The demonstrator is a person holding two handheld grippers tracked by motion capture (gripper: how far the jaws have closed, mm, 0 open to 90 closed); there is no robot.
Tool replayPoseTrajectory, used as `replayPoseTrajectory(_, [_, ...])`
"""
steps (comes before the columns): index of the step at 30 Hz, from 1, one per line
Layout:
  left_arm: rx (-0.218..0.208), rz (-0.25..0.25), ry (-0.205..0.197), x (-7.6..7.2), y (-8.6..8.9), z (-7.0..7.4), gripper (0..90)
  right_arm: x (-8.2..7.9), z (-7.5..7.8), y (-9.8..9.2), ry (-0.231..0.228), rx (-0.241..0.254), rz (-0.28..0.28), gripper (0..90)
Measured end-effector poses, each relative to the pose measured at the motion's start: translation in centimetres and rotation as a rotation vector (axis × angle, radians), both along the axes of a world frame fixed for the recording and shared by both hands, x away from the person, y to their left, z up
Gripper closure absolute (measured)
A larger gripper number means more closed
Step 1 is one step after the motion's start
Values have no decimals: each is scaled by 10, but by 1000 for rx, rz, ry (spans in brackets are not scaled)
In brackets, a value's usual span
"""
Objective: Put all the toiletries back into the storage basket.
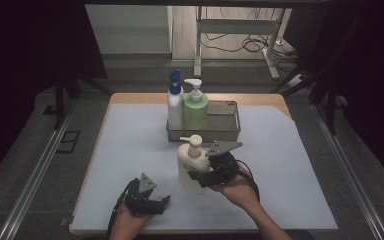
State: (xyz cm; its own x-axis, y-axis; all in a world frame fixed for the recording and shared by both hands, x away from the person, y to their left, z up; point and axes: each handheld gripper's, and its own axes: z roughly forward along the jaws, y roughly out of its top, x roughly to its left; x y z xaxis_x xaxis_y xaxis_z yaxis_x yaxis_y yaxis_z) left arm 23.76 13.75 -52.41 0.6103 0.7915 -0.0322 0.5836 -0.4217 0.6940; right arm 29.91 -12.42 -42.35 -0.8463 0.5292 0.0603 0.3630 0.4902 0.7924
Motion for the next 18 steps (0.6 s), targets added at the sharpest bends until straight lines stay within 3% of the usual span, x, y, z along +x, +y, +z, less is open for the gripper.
replayPoseTrajectory(5, [0, 0, 0, 0, 0, 0, 124, 1, 0, 3, 1, 1, 3, 317])
replayPoseTrajectory(18, [0, 0, 0, 0, 0, 0, 124, -1, 5, 7, -25, -43, -7, 356])
